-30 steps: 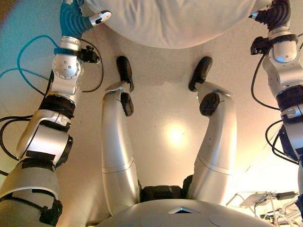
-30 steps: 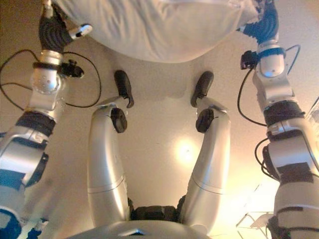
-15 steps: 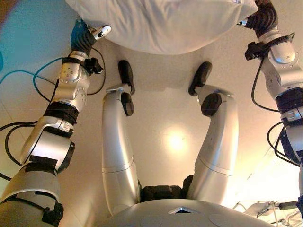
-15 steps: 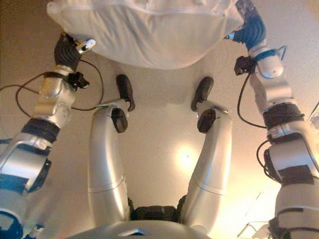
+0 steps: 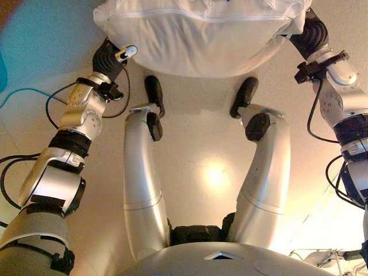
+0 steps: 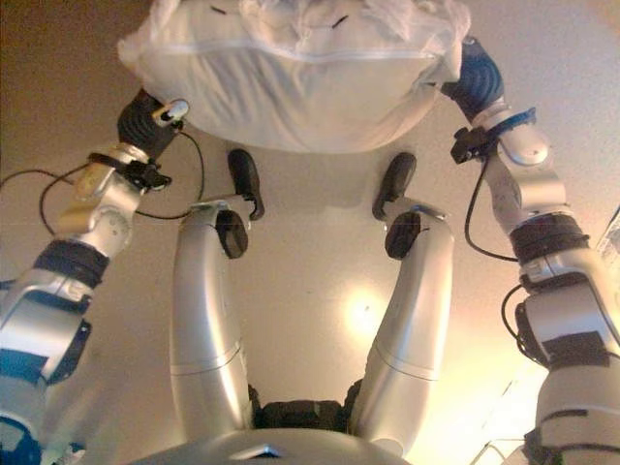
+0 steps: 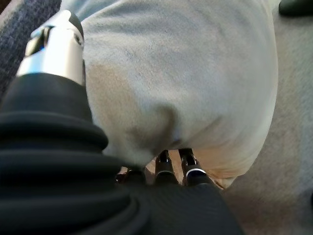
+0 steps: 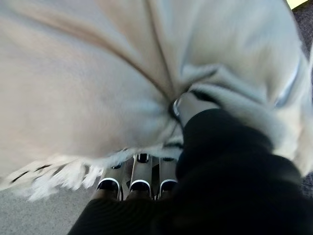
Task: Pick up the cushion and take it to the sofa
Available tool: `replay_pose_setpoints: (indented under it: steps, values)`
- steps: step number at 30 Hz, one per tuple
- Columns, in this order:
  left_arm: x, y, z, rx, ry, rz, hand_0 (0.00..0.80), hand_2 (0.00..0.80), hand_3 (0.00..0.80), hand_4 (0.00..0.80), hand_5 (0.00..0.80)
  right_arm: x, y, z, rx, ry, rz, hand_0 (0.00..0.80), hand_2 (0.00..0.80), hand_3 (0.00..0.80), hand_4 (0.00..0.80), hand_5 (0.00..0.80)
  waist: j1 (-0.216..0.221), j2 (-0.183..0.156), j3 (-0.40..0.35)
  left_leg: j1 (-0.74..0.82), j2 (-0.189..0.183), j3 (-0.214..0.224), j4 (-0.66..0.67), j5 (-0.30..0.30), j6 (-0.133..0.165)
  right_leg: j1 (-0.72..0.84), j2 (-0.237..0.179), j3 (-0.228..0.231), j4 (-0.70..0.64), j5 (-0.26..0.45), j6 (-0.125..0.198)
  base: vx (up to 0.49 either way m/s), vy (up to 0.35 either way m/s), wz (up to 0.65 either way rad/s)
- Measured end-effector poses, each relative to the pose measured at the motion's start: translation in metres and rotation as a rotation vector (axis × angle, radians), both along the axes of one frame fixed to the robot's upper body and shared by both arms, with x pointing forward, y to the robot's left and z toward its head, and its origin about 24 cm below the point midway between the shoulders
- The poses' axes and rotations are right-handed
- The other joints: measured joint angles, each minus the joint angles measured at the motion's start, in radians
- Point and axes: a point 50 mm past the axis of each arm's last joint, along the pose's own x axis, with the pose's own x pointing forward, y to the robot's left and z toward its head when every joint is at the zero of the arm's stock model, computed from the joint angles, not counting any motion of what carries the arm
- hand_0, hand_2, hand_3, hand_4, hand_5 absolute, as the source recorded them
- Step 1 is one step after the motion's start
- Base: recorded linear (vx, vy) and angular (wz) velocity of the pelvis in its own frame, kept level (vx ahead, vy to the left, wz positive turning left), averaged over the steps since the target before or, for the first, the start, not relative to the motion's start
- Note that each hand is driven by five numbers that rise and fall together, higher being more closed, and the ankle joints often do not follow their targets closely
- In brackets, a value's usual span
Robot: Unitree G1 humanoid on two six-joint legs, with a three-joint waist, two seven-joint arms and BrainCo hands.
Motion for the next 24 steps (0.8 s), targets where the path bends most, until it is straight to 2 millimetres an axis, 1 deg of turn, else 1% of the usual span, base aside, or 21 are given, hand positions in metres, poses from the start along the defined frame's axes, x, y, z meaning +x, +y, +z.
replay_pose_setpoints:
  steps: [1,2,3,4,8,13,18,21,24]
  values:
    - [0.0,-0.001,0.0,0.0,0.003,-0.006,0.0,0.0,0.0,0.0,0.0,0.0,-0.001,-0.001,0.005,0.0,-0.004,0.8,0.8,0.8,0.8,0.8,0.0,0.0,0.0,0.0,0.0,0.0,0.001,0.0,0.0,0.0,0.0,0.0,0.0,0.0,0.0,0.0,0.0,0.0]
    - [-0.001,-0.002,-0.001,0.001,0.006,-0.009,0.0,0.0,0.0,0.0,0.0,-0.001,-0.003,-0.002,0.009,0.002,-0.008,0.8,0.8,0.8,0.8,0.8,0.0,0.0,0.0,0.0,0.0,0.0,0.002,0.0,0.0,0.0,0.0,0.0,0.002,0.0,0.0,0.0,0.0,0.0]
    - [-0.002,-0.003,-0.002,0.002,0.007,-0.015,0.414,0.414,0.414,0.414,0.414,-0.001,-0.003,-0.002,0.012,0.003,-0.01,0.8,0.8,0.8,0.8,0.8,0.0,0.0,0.0,0.0,0.001,0.0,0.005,-0.002,0.001,0.0,0.0,0.0,0.004,0.0,0.0,0.0,0.0,0.0]
    - [-0.002,-0.004,-0.003,0.004,0.01,-0.017,0.8,0.8,0.8,0.8,0.8,-0.001,-0.004,-0.003,0.012,0.005,-0.011,0.8,0.8,0.8,0.8,0.8,0.0,0.0,0.0,0.0,0.003,0.0,0.01,-0.004,0.001,0.0,0.001,0.001,0.007,0.0,0.0,-0.01,-0.018,-0.04]
    - [-0.002,-0.002,-0.006,0.005,0.02,-0.009,0.8,0.8,0.8,0.8,0.8,-0.004,-0.011,-0.012,0.03,0.023,-0.03,0.8,0.8,0.8,0.8,0.8,0.0,0.0,0.0,-0.001,0.011,0.002,0.038,-0.015,0.005,0.0,0.002,0.006,0.029,-0.006,0.0,-0.009,-0.009,-0.03]
    - [-0.002,-0.006,-0.01,0.062,0.025,-0.014,0.8,0.8,0.8,0.8,0.8,-0.004,-0.007,-0.018,0.029,0.037,-0.017,0.8,0.8,0.8,0.8,0.8,0.0,0.0,0.0,-0.002,0.02,0.002,0.068,-0.02,0.008,0.0,0.003,0.011,0.054,-0.008,0.0,-0.002,-0.002,-0.01]
    - [-0.003,-0.006,-0.012,0.074,0.027,-0.014,0.8,0.8,0.8,0.8,0.8,-0.005,-0.006,-0.018,0.021,0.035,-0.005,0.8,0.8,0.8,0.8,0.8,0.0,0.0,0.0,-0.002,0.02,-0.002,0.097,-0.023,0.009,0.002,0.004,0.018,0.077,-0.01,0.004,0.0,0.0,0.0]
    - [-0.005,-0.005,-0.018,0.072,0.04,-0.012,0.8,0.8,0.8,0.8,0.8,-0.004,-0.004,-0.023,0.023,0.045,-0.002,0.8,0.8,0.8,0.8,0.8,0.0,0.0,0.0,0.001,0.022,-0.006,0.097,-0.023,0.009,0.01,0.007,0.015,0.074,-0.009,0.006,-0.001,-0.003,-0.01]
    - [-0.009,-0.004,-0.031,0.055,0.074,-0.006,0.8,0.8,0.8,0.8,0.8,-0.004,0.001,-0.037,0.04,0.077,-0.001,0.8,0.8,0.8,0.8,0.8,0.001,0.0,0.0,0.041,0.027,-0.004,0.057,-0.017,0.014,0.062,0.018,0.001,0.015,0.009,0.012,-0.015,-0.013,-0.1]
